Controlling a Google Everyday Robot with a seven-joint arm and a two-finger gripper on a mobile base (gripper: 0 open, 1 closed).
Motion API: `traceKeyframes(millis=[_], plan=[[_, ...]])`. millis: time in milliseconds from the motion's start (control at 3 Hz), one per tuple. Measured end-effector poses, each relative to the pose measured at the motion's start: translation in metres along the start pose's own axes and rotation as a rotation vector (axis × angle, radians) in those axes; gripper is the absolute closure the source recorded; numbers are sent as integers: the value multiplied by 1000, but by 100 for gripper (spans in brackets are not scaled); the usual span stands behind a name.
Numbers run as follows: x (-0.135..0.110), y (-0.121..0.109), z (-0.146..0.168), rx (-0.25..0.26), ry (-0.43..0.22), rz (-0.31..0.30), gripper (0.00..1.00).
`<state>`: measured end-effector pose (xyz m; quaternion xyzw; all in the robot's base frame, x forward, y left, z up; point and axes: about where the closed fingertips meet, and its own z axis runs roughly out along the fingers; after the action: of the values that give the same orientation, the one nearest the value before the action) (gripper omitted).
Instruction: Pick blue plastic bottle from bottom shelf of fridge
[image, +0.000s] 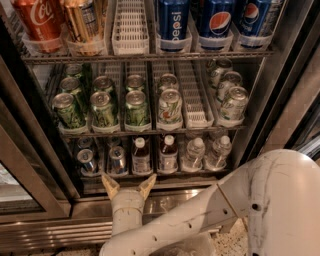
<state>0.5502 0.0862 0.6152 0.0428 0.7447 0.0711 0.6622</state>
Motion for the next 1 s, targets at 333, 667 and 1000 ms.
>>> traceKeyframes(millis=[333, 667, 1000], plan=[[-2, 7, 8, 6, -23, 21, 0], [5, 8, 8, 5, -16, 6, 0], [12, -2, 6, 13, -6, -29, 0]])
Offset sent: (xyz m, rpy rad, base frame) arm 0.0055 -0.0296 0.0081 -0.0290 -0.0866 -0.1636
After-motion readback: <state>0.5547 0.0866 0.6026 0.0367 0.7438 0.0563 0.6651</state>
